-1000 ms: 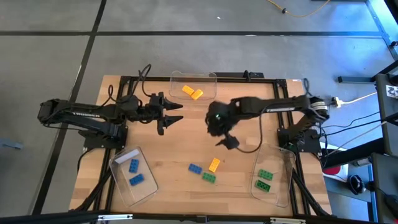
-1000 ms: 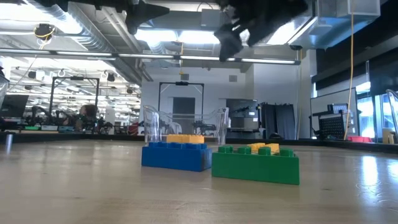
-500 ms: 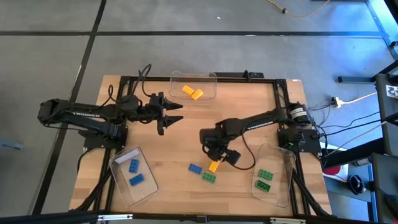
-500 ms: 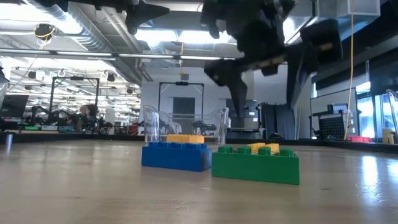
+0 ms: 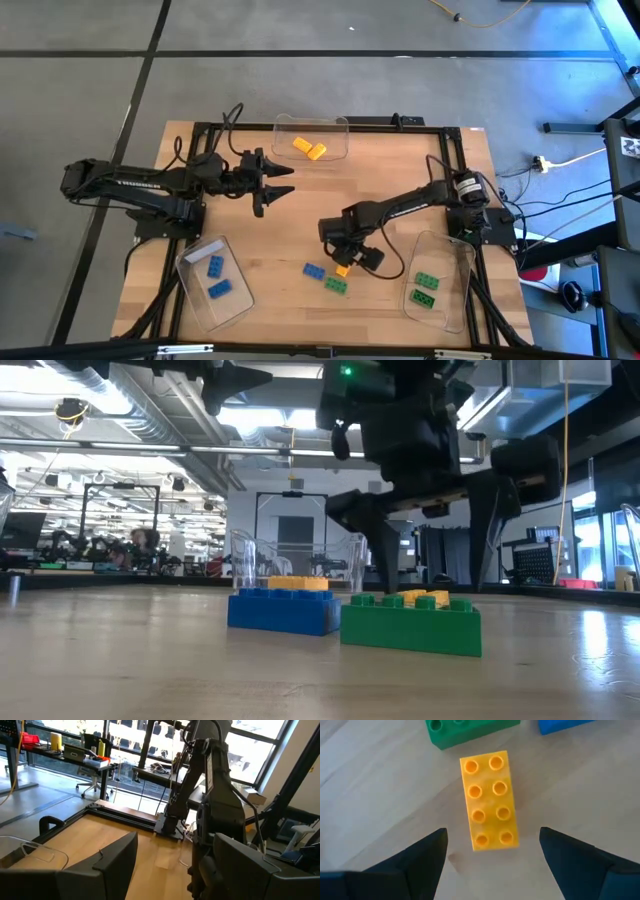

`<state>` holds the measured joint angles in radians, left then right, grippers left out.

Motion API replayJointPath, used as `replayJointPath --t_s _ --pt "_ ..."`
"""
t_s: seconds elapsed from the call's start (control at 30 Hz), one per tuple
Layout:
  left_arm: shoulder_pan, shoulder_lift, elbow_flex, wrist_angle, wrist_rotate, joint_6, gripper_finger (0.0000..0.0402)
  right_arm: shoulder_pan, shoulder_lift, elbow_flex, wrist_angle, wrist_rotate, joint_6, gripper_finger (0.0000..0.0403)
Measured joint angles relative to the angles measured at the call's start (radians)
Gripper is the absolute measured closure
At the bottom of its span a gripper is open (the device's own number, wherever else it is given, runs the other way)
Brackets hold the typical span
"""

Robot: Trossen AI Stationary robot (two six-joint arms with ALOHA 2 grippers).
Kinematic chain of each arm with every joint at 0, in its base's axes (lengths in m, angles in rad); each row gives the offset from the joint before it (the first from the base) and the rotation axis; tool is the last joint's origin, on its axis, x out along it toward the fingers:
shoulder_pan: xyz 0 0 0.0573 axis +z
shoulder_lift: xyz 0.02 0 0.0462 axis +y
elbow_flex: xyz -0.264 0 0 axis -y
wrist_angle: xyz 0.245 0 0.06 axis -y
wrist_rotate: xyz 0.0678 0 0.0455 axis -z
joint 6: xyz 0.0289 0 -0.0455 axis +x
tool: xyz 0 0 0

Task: Sort & place blocks by color
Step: Put the yellow game piece into the top transparent bin

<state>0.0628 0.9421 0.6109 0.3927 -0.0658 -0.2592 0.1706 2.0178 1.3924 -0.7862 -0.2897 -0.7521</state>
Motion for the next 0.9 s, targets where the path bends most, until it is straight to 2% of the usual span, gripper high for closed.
replayJointPath --t_s 0.2,0.33,0.5,0.77,0.9 --pt "0.000 0.000 0.000 0.000 0.000 0.000 0.0149 0.025 0.000 -0.065 0.085 0.027 -0.001 0.0086" --pt "0.000 0.000 0.000 0.000 -0.008 0.000 0.0149 0.039 -0.006 -0.100 0.145 0.067 -0.001 0.0101" --pt "0.000 0.000 0.000 0.000 -0.026 0.000 0.0149 0.043 -0.008 -0.116 0.171 0.072 0.011 0.0150" --pt "0.000 0.000 0.000 0.000 -0.026 0.000 0.0149 0.043 -0.006 -0.118 0.176 0.076 0.013 0.0258" --pt "0.000 0.000 0.000 0.000 -0.026 0.000 0.0149 0.043 -0.005 -0.118 0.175 0.082 0.014 0.0259"
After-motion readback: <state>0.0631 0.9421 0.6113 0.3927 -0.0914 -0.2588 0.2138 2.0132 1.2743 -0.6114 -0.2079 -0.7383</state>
